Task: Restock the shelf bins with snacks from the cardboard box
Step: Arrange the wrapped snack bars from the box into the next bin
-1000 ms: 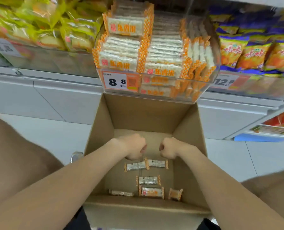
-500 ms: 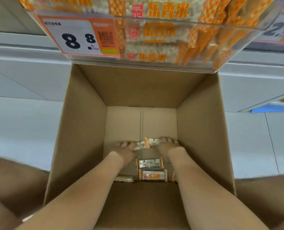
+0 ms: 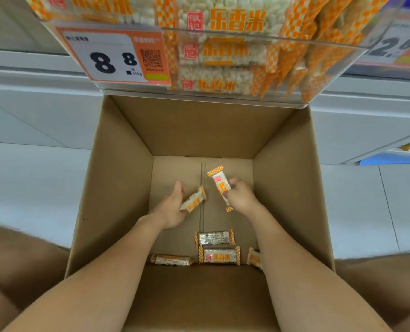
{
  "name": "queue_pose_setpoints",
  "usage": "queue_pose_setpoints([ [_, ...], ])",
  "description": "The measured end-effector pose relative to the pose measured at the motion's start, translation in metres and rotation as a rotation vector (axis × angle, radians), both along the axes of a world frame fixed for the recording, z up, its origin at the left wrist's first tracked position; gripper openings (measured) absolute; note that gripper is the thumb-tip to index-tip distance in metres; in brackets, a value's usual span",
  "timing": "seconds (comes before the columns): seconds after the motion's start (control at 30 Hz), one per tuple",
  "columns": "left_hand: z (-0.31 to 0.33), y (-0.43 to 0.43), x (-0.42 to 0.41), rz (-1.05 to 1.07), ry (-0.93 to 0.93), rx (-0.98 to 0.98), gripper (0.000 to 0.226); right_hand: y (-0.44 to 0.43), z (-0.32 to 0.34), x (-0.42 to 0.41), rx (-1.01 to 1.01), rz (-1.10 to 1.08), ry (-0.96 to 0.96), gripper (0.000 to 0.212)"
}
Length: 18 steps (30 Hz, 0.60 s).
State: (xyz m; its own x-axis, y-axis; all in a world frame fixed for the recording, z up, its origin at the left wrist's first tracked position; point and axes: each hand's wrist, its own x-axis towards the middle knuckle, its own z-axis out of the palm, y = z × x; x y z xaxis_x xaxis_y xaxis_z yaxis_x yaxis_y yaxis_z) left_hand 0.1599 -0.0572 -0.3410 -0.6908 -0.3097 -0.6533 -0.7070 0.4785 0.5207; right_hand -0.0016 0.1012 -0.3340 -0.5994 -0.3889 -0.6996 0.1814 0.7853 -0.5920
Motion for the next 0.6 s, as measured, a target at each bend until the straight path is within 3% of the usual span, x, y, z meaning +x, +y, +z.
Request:
queue_pose_setpoints([
  [0.13,0.021,-0.011,-0.004,0.15,0.089,0.069,0.016,-0.004,0.031,-0.003,-0.062,0.005,0.014,0.009],
  [0.23,0.051,-0.019,-0.009,0.164,0.142,0.123,0.017,-0.005,0.06,0.0,-0.128,0.033,0.08,0.02],
  [0.4,0.139,-0.034,-0.026,0.16,0.125,0.319,0.019,-0.014,0.127,0.004,-0.269,0.311,0.324,0.038],
  [0.53,0.226,-0.048,-0.031,0.033,0.154,0.34,0.022,-0.03,0.188,0.011,-0.365,0.452,0.524,0.031],
  [0.6,0.264,-0.056,-0.027,0.008,0.206,0.36,0.023,-0.036,0.213,0.013,-0.393,0.513,0.622,0.038],
])
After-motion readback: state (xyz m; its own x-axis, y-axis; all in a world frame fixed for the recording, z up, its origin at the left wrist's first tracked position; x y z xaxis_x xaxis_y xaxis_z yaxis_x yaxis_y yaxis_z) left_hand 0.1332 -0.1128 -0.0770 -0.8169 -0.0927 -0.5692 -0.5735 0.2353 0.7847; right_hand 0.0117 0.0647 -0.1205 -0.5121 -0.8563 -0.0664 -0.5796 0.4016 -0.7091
